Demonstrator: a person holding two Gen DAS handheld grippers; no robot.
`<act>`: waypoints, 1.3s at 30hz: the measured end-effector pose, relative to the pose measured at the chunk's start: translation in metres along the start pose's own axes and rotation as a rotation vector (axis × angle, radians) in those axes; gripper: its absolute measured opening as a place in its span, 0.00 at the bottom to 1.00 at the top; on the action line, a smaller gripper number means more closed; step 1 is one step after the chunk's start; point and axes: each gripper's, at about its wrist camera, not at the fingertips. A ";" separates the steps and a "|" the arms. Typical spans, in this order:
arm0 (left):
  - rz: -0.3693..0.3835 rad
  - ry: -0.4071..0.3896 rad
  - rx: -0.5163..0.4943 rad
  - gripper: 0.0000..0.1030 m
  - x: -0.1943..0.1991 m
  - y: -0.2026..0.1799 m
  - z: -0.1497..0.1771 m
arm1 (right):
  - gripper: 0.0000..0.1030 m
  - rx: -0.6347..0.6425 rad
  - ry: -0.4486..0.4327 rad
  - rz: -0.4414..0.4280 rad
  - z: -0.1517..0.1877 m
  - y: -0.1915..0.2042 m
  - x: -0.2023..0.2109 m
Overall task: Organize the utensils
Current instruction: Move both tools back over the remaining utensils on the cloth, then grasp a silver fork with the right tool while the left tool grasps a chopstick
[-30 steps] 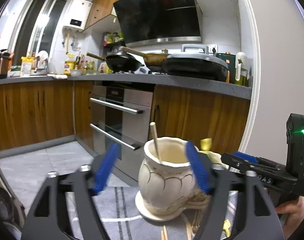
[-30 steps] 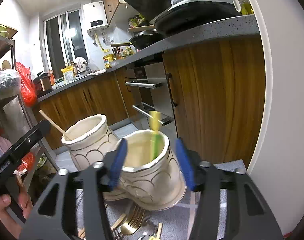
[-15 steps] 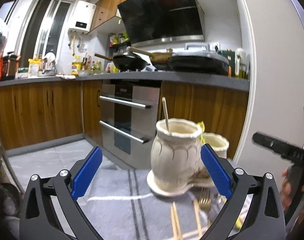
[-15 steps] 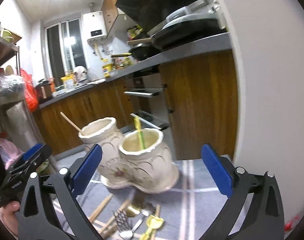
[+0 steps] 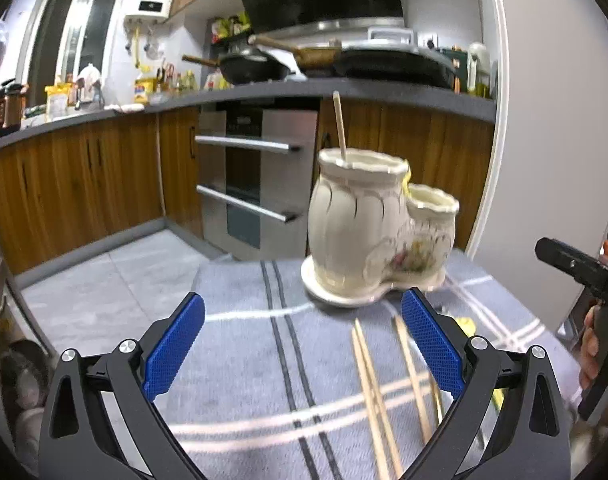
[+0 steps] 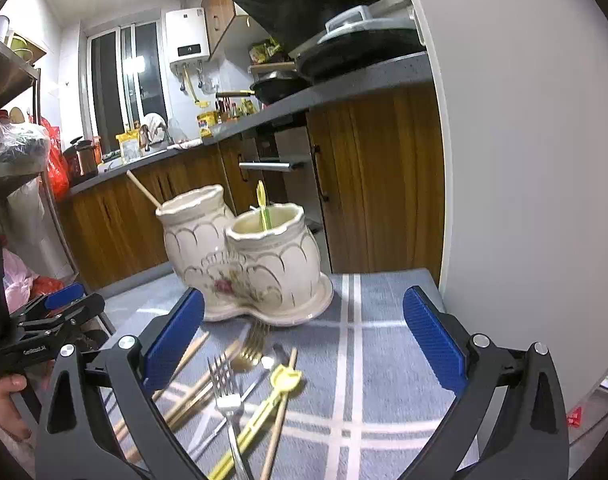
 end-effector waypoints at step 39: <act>0.083 0.305 -0.141 0.52 -0.021 -0.025 0.039 | 0.21 0.387 0.424 -0.198 0.050 0.090 -0.037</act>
Point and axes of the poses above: each gripper's, at about its wrist camera, not at the fingertips, and x roughly against the way its jaws point, y to its left, z to its underside, and after that the axes turned 11 degrees about x, right-handed
